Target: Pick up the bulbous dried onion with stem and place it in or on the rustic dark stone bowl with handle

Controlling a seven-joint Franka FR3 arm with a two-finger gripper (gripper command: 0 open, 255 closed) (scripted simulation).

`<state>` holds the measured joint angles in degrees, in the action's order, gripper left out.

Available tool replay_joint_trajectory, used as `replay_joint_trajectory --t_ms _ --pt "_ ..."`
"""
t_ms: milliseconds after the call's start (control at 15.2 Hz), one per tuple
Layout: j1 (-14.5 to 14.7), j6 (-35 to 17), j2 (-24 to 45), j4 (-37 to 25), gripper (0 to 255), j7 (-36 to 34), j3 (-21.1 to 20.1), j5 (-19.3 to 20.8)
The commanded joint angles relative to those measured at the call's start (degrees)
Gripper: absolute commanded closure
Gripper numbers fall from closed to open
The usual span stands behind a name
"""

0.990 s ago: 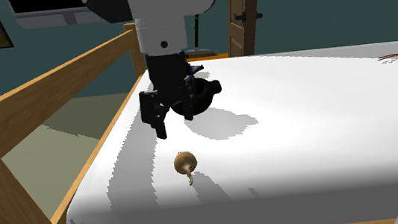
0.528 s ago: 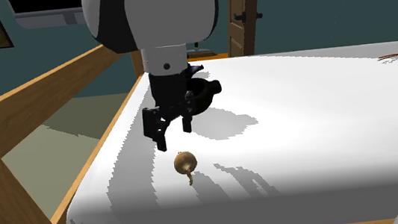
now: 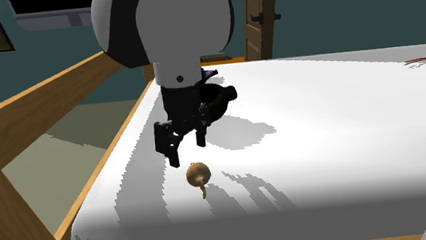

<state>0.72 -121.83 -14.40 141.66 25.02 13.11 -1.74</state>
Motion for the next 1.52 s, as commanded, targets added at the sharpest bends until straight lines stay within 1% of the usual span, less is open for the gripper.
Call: replay_joint_trajectory --t_ms 0,66,660,726,858,990,1056,1452 --pt "0.00 0.00 0.00 0.00 0 0.00 0.00 0.00" --pt "0.00 0.00 0.00 0.00 255 0.00 0.00 0.00" --pt "0.00 -0.01 0.00 0.00 255 -0.01 -0.01 0.00" --pt "0.00 -0.01 0.00 0.00 0 -0.01 -0.01 0.00" --pt "-1.38 1.10 -6.03 3.77 0 -10.65 -3.12 4.25" --pt "-2.82 3.34 -11.59 6.77 0 -20.89 -7.05 7.28" --pt "-3.02 3.43 -11.75 6.85 0 -21.15 -7.34 7.28" --pt "-3.22 -1.94 -9.57 10.03 0 -21.18 -7.04 7.55"
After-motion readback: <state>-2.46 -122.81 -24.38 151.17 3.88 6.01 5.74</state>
